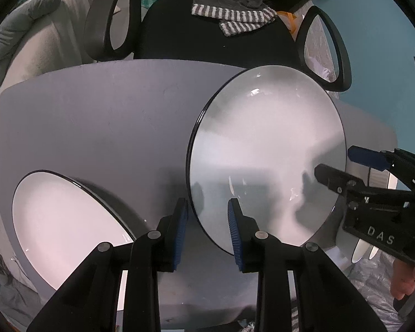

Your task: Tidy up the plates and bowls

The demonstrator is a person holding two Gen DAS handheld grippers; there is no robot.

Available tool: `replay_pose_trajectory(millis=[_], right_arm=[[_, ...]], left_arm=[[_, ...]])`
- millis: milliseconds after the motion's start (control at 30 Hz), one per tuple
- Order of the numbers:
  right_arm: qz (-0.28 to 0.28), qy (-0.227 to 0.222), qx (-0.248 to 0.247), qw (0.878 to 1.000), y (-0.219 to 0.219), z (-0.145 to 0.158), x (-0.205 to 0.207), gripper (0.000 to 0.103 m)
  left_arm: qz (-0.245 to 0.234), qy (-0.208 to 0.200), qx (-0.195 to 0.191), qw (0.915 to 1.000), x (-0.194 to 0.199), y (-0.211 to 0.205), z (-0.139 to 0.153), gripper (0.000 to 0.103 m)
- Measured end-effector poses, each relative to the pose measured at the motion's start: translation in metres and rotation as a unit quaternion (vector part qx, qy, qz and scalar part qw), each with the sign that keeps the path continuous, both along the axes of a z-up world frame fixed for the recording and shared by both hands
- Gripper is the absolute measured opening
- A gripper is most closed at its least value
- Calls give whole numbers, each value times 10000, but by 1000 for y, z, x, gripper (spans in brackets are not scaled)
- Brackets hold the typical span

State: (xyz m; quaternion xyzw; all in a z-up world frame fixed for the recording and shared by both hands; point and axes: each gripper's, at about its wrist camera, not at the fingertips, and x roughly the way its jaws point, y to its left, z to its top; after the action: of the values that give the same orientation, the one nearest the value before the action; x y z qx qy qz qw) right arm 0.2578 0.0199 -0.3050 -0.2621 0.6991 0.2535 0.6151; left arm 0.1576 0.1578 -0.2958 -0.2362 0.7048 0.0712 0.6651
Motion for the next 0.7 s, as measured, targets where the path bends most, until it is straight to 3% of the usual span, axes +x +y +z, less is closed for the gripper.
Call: replay_pose_trajectory(millis=[533,700], right_arm=[[80,-222,-18,9997,-6,10,-17,64],[33,-270,70,9996,-8,19,-26,64]], left_arm=[[-40,-236,283,9993,-21,5,27,30],[-26,-328,381,9987,-38,10,37,37]])
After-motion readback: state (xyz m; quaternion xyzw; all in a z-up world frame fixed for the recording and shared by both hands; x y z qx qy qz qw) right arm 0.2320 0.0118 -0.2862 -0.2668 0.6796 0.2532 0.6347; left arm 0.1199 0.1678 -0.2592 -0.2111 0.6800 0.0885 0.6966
